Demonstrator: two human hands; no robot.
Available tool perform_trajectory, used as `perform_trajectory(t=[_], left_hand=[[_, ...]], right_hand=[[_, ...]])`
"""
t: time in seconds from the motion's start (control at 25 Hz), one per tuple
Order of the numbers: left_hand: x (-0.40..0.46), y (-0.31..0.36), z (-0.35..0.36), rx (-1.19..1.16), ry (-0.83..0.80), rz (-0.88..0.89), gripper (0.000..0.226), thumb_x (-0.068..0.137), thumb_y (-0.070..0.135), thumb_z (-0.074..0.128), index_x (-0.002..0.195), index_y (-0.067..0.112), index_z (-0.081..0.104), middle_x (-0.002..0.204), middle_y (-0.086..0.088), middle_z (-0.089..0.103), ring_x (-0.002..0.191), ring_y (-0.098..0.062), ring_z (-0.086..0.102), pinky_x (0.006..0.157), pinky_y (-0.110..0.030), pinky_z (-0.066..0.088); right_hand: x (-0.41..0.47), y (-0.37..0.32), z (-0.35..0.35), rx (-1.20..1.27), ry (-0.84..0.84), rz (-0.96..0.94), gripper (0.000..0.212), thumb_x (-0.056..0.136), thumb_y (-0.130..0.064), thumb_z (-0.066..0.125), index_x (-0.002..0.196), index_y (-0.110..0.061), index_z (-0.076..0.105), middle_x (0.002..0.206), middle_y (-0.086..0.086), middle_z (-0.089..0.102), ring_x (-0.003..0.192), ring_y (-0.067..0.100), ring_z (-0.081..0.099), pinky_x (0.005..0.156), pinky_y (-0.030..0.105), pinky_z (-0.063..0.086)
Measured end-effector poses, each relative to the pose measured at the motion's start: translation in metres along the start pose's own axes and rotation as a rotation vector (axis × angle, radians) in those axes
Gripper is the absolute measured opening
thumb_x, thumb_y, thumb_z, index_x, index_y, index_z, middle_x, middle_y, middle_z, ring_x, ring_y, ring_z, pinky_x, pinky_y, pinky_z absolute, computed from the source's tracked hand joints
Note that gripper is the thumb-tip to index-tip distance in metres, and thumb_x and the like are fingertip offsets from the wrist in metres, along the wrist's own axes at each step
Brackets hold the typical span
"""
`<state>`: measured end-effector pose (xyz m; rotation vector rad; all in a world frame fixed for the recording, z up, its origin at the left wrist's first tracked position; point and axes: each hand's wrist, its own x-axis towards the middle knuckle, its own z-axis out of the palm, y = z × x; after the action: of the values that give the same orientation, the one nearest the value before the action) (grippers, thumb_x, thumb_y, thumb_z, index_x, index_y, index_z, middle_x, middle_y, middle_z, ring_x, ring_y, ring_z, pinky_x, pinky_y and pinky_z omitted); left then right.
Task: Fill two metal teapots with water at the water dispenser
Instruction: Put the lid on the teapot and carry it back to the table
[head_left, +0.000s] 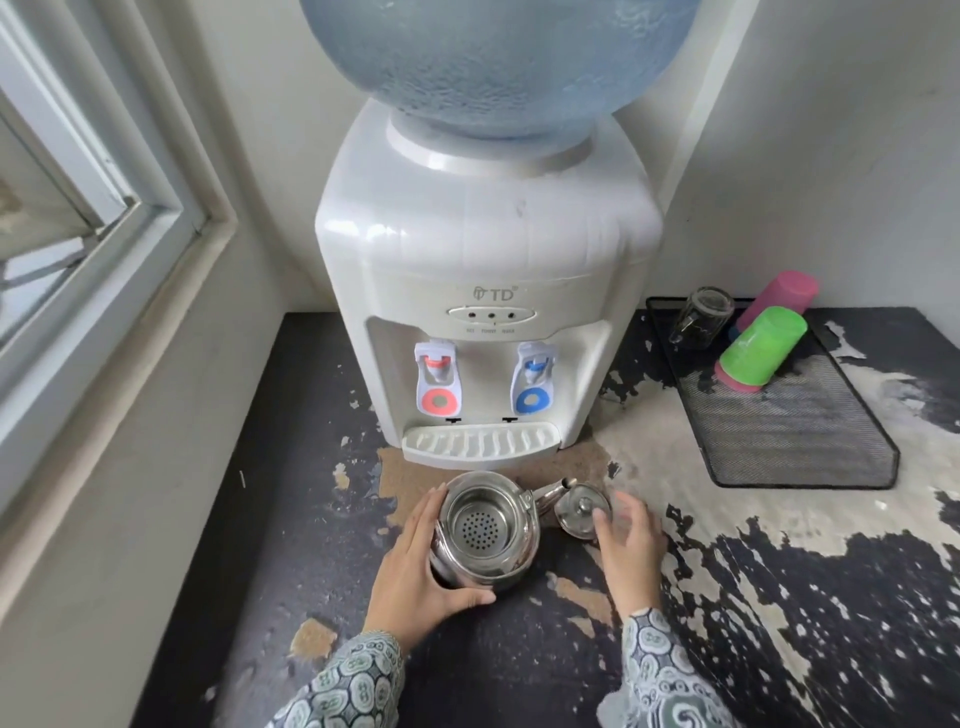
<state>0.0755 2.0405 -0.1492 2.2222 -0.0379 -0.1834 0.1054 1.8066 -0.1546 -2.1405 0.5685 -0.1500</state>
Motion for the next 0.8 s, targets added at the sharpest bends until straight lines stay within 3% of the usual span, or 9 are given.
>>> perform_trajectory(t=[0.12,0.24,0.44,0.56,0.68,0.8], left_hand=[[0.0,0.002,-0.001,0.004,-0.008,-0.022,0.119,0.046,0.06,0.082,0.134,0.055,0.002,0.153,0.019,0.019,0.14,-0.005,0.025,0.112,-0.04,0.033],[-0.001,0.004,-0.003,0.035,-0.011,-0.049,0.12,0.044,0.064,0.08,0.133,0.058,0.0,0.153,0.022,0.019,0.138,-0.005,0.03,0.108,-0.044,0.036],[-0.003,0.005,-0.004,0.09,-0.015,-0.057,0.119,0.044,0.071,0.075,0.131,0.06,-0.005,0.152,0.024,0.018,0.137,-0.004,0.031,0.109,-0.047,0.034],[-0.004,0.007,-0.003,0.058,0.001,-0.079,0.118,0.044,0.067,0.077,0.127,0.065,-0.006,0.152,0.026,0.017,0.137,-0.004,0.03,0.109,-0.048,0.033],[-0.006,0.009,-0.002,0.052,0.001,-0.081,0.118,0.045,0.066,0.077,0.128,0.064,-0.005,0.152,0.026,0.018,0.136,-0.004,0.03,0.109,-0.046,0.032],[-0.007,0.013,-0.002,0.035,-0.004,-0.106,0.12,0.044,0.066,0.078,0.136,0.057,0.0,0.151,0.026,0.019,0.135,-0.004,0.033,0.108,-0.048,0.033]], right_hand=[[0.014,0.008,0.012,-0.301,-0.027,-0.104,0.028,0.082,-0.023,0.066,0.108,-0.015,0.064,0.115,0.014,0.058,0.108,0.034,0.046,0.077,0.03,0.033],[0.015,0.012,0.016,-0.347,-0.01,-0.158,0.023,0.078,-0.018,0.069,0.101,-0.015,0.066,0.109,0.015,0.06,0.101,0.036,0.049,0.073,0.035,0.041],[0.015,0.011,-0.006,-0.011,0.165,-0.005,0.018,0.079,-0.011,0.067,0.096,-0.008,0.061,0.115,0.018,0.055,0.103,0.036,0.049,0.073,0.035,0.043],[0.005,-0.014,-0.022,0.22,0.279,-0.123,0.018,0.08,-0.012,0.063,0.098,-0.011,0.058,0.117,0.018,0.05,0.102,0.027,0.046,0.078,0.019,0.039],[-0.016,-0.052,-0.018,0.221,0.065,-0.362,0.024,0.079,-0.017,0.062,0.102,-0.016,0.058,0.123,0.009,0.046,0.109,0.019,0.045,0.086,0.02,0.042],[-0.032,-0.072,0.003,-0.121,-0.185,-0.682,0.029,0.078,-0.026,0.062,0.105,-0.015,0.061,0.124,0.004,0.054,0.114,0.016,0.046,0.098,0.035,0.037]])
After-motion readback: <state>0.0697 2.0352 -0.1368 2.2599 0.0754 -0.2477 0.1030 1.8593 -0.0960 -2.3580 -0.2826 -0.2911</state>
